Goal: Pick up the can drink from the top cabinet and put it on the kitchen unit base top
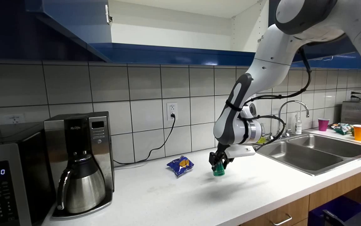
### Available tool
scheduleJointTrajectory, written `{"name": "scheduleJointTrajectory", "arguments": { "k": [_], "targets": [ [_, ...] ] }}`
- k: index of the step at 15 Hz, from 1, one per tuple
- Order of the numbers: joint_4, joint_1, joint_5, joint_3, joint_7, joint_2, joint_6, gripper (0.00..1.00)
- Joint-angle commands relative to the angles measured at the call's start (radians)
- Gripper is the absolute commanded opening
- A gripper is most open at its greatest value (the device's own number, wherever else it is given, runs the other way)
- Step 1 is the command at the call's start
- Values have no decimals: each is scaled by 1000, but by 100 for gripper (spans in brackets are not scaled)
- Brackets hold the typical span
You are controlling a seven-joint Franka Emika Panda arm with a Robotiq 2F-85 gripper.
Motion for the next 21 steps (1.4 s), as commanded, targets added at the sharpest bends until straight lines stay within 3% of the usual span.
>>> {"name": "scheduleJointTrajectory", "arguments": {
  "k": [1, 21],
  "targets": [
    [4, -45, -23, 41, 32, 15, 48, 39],
    [22, 6, -97, -17, 133, 131, 246, 39]
  ]
}}
